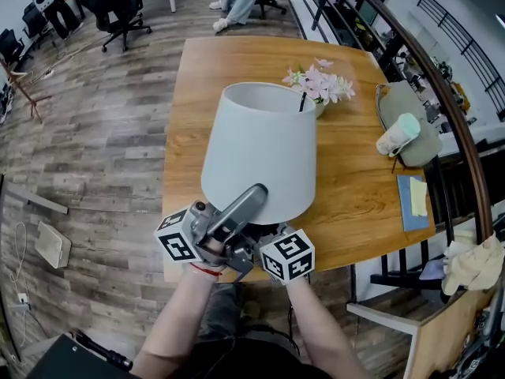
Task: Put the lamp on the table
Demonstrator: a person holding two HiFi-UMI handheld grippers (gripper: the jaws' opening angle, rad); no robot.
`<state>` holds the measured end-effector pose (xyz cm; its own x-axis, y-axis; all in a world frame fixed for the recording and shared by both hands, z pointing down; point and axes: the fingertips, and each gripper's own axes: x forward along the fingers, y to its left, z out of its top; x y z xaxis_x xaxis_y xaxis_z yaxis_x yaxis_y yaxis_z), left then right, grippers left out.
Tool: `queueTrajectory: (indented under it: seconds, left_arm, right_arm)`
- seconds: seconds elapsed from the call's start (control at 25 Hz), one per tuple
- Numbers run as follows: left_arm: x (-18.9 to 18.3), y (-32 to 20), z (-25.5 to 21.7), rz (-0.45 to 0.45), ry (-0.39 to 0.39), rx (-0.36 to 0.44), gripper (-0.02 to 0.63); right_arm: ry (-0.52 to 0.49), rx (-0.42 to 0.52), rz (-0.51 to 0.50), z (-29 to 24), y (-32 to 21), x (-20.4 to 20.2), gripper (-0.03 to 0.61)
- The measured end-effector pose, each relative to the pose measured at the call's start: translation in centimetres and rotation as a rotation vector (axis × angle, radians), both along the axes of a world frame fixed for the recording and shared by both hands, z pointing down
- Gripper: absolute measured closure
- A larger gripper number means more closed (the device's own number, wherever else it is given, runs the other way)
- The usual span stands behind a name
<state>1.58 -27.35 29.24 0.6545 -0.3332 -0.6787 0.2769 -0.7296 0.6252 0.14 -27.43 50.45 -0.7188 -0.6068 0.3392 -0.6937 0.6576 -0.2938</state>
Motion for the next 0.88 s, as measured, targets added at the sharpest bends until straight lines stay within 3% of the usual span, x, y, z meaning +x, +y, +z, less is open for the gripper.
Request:
queueTrajectory:
  seconds: [0.88]
  left_arm:
    - [-0.9,-5.5,0.8,0.040,0.042,0.004,0.612]
  right_arm:
    - [0.049,0.041,0.049,0.7,-5.9,-0.1,0.394]
